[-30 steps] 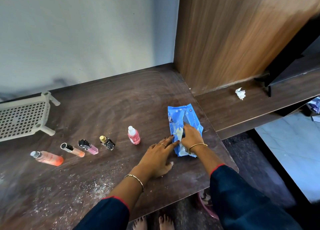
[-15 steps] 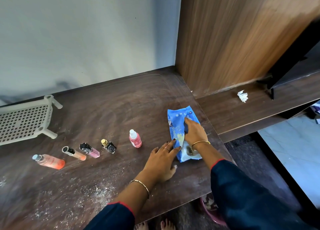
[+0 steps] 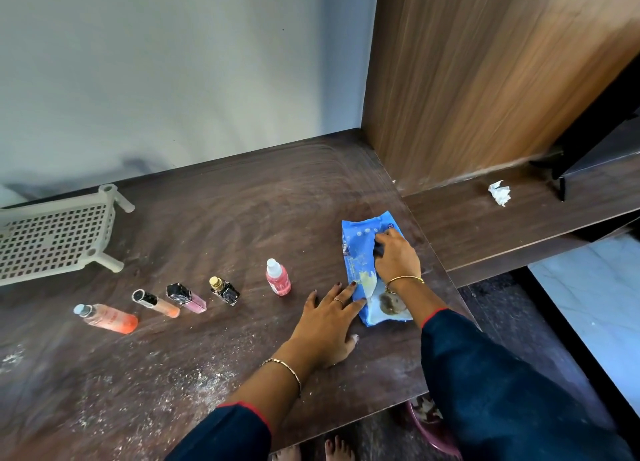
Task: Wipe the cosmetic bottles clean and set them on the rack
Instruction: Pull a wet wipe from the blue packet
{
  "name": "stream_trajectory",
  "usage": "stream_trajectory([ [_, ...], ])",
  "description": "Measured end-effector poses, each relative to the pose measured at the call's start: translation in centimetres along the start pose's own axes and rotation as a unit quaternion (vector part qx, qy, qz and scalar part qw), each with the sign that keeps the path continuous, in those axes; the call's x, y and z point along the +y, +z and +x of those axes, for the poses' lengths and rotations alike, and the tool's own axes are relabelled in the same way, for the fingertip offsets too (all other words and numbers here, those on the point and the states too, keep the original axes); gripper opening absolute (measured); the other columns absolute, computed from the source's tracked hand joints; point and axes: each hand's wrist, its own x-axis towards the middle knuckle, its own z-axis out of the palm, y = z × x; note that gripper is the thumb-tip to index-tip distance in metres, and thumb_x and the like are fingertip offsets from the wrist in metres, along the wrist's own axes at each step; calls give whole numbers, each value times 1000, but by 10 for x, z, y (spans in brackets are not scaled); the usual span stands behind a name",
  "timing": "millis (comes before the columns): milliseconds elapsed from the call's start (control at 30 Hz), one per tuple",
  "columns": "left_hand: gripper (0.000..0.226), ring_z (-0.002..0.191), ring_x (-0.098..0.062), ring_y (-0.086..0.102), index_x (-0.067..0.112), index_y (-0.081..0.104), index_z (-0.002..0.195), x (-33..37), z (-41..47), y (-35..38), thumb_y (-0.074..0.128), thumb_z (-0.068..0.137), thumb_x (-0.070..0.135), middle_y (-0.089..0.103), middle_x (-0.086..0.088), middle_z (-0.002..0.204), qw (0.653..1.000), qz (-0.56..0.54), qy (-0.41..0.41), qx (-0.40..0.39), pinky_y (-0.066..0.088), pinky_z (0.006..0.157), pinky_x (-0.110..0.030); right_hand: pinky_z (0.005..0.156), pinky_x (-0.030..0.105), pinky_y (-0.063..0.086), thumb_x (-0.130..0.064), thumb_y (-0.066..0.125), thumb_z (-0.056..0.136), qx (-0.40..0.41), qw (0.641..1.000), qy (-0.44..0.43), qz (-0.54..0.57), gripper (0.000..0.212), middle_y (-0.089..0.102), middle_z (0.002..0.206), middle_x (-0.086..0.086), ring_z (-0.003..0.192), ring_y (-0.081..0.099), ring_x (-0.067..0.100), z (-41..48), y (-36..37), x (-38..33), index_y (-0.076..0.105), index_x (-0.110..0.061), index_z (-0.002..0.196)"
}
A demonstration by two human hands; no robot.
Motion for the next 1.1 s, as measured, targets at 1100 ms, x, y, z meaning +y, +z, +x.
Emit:
stream_trajectory([
  [1100, 28, 105, -21, 53, 26, 67, 110, -62, -76, -79, 69, 82, 31, 60, 2, 110, 880, -158, -175, 412, 47, 87, -42, 67, 17, 56, 13, 55, 85, -29, 726, 160, 668, 22, 71, 79, 3, 70, 64, 13, -74, -26, -83, 69, -4, 86],
])
